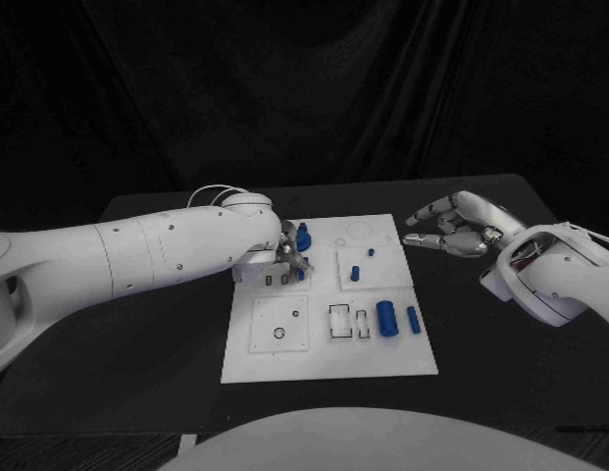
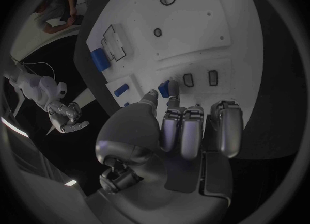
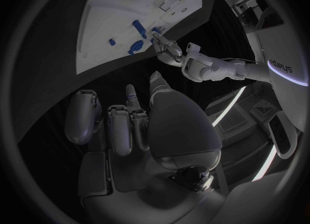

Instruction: Assemble the parts on the task board

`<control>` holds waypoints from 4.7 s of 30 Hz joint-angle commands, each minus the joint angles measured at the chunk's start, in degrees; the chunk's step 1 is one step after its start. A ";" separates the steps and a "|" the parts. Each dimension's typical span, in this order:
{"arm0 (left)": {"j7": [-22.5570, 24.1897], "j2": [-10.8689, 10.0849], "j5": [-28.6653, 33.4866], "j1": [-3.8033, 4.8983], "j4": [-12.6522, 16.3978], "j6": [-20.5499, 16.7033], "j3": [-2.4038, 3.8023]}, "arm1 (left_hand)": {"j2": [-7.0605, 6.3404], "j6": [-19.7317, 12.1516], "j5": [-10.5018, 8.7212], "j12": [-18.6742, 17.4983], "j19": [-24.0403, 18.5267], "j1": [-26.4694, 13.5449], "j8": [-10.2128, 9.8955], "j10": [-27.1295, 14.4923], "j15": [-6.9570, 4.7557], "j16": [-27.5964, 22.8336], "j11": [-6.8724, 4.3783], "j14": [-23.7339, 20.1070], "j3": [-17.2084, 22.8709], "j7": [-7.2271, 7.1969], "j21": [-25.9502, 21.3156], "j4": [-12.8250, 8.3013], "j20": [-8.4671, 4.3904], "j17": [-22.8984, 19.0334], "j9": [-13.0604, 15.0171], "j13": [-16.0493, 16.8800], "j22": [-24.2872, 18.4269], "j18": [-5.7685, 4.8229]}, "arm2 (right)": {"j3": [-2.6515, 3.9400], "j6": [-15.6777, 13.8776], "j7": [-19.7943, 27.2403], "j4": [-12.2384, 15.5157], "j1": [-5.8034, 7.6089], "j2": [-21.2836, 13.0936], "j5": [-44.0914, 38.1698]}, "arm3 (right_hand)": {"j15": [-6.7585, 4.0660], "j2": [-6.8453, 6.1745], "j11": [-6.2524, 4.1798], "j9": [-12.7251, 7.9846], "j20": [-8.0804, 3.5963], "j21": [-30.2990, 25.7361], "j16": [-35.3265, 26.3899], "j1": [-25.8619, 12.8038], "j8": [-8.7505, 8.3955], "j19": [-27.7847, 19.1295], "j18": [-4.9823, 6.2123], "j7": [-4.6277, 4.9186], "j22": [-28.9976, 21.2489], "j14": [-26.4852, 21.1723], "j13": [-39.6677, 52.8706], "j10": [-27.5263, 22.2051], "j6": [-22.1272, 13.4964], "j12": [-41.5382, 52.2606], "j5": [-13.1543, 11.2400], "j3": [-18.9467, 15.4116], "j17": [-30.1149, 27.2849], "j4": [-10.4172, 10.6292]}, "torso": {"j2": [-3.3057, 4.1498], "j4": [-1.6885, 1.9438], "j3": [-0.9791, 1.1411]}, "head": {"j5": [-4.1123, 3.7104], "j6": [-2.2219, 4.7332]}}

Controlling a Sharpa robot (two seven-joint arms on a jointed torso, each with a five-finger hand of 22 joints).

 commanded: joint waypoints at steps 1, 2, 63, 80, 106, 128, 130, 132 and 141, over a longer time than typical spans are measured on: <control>0.97 0.11 -0.01 -0.09 0.00 0.08 0.05 | -0.07 0.17 1.25 0.20 0.04 0.81 -0.49 5.96 -0.39 0.15 -0.57 5.97 1.07 -0.21 -0.25 -0.48 -0.44 15.10 0.34 15.07 5.17 -0.16 | 0.04 0.45 0.55 -0.09 -0.21 0.04 -0.31 | 0.29 0.32 0.42 -0.09 0.40 -0.15 -0.06 0.29 0.04 -0.10 0.94 -0.02 9.70 4.97 15.09 6.07 0.29 0.15 -0.11 -0.34 11.16 0.02 | -0.03 0.00 0.00 | 0.03 0.01; 1.00 0.11 -0.01 -0.09 -0.01 0.15 0.05 | -0.21 0.19 1.73 0.20 0.05 1.07 -0.71 5.96 -0.42 0.15 -0.61 5.97 1.57 -0.25 -0.28 -0.84 -0.47 15.10 0.50 15.07 5.20 -0.16 | 0.04 0.48 0.54 -0.11 -0.22 0.04 -0.31 | 0.29 0.32 0.42 -0.09 0.40 -0.15 -0.06 0.29 0.04 -0.10 0.94 -0.02 9.70 4.97 15.09 6.07 0.29 0.15 -0.11 -0.34 11.16 0.02 | -0.03 -0.01 -0.01 | 0.04 0.01; -1.01 -4.74 -0.01 -0.46 3.02 -3.37 0.02 | -7.64 1.92 11.40 0.20 0.51 -4.85 -6.28 5.96 -0.80 0.15 -0.87 5.97 25.96 -0.28 -1.30 -8.08 -0.89 15.10 6.45 15.07 6.25 -0.16 | 0.04 1.59 -0.22 -0.75 -1.05 -0.15 -0.31 | 0.36 0.77 0.52 -0.16 0.46 -0.62 -0.42 0.16 0.00 -0.26 1.03 0.01 9.57 4.87 15.09 6.07 0.47 0.15 -0.19 -0.42 10.81 0.23 | -0.08 0.00 0.00 | 0.67 0.01; -1.78 -5.30 -0.01 -1.11 3.61 -3.98 0.02 | -8.13 3.15 11.98 0.20 0.82 -5.95 -7.06 5.96 -0.92 0.15 -0.99 5.97 27.78 -0.38 -1.28 -8.23 -0.94 15.10 6.17 15.07 6.49 -0.19 | 0.04 2.10 -0.79 -0.77 -1.06 -0.12 -0.31 | 0.44 1.04 0.61 -0.17 0.51 -1.36 -0.75 0.02 0.06 -0.52 1.17 0.01 9.38 4.76 15.09 6.07 0.74 0.15 -0.20 -0.50 10.49 0.40 | -0.07 0.01 -0.01 | 0.46 0.01; -1.55 -5.44 -0.01 -1.39 4.41 -4.23 0.01 | -8.06 3.35 11.93 0.20 0.86 -6.28 -7.38 5.96 -0.91 0.15 -0.95 5.97 28.23 -0.33 -1.31 -8.13 -0.96 15.10 5.99 15.07 6.53 -0.20 | 0.04 2.73 -1.17 -1.02 -1.09 0.24 -0.31 | 0.45 1.10 0.61 -0.20 0.53 -1.47 -0.85 0.05 0.03 -0.57 1.18 0.03 9.35 4.73 15.09 6.07 0.76 0.15 -0.17 -0.52 10.39 0.39 | -0.06 -0.01 -0.05 | 0.94 0.01; -0.88 -5.05 -0.01 -1.71 3.82 -4.89 0.01 | -7.91 3.60 11.42 0.20 0.85 -6.40 -7.64 5.96 -0.90 0.15 -0.95 5.97 28.67 -0.35 -1.37 -8.15 -0.96 15.10 5.88 15.07 6.53 -0.19 | 0.04 2.75 -1.21 -1.04 -1.28 0.19 -0.31 | 0.48 1.18 0.63 -0.25 0.56 -1.57 -0.87 0.14 -0.04 -0.62 1.20 0.05 9.32 4.71 15.09 6.07 0.75 0.15 -0.13 -0.56 10.37 0.36 | -0.07 0.00 -0.03 | 0.86 0.01; -0.89 -5.05 -0.01 -1.73 3.87 -4.80 0.01 | -7.89 3.62 11.37 0.20 0.84 -6.42 -7.67 5.96 -0.90 0.15 -0.95 5.97 28.73 -0.34 -1.38 -8.14 -0.96 15.10 5.87 15.07 6.53 -0.19 | 0.04 2.74 -1.21 -1.04 -1.31 0.19 -0.31 | 0.48 1.18 0.63 -0.25 0.56 -1.57 -0.87 0.14 -0.04 -0.62 1.20 0.05 9.32 4.71 15.09 6.07 0.75 0.15 -0.13 -0.56 10.37 0.36 | -0.08 0.00 -0.04 | 0.85 0.01; -0.94 -5.05 -0.01 -1.75 3.89 -4.70 0.01 | -7.88 3.63 11.37 0.20 0.81 -6.41 -7.67 5.96 -0.90 0.15 -0.95 5.97 28.75 -0.35 -1.40 -8.15 -0.96 15.10 5.87 15.07 6.49 -0.18 | 0.04 2.75 -1.22 -1.04 -1.34 0.19 -0.31 | 0.48 1.18 0.63 -0.25 0.56 -1.57 -0.87 0.14 -0.04 -0.62 1.20 0.05 9.32 4.71 15.09 6.07 0.75 0.15 -0.13 -0.56 10.37 0.36 | -0.08 0.00 -0.04 | 0.82 0.01; -1.02 -5.19 -0.01 -1.81 3.97 -3.97 0.01 | -8.62 4.70 -1.70 0.20 0.62 -10.16 -9.51 5.96 -0.70 0.15 -0.72 5.97 26.13 -0.13 -1.92 -5.12 -0.79 15.10 5.18 15.07 6.41 -0.11 | 0.04 2.79 -1.22 -1.07 -1.50 0.17 -0.31 | 0.48 1.18 0.63 -0.25 0.56 -1.57 -0.87 0.14 -0.04 -0.62 1.20 0.05 9.32 4.71 15.09 6.07 0.75 0.15 -0.13 -0.56 10.37 0.36 | -0.05 -0.01 -0.04 | 0.91 0.01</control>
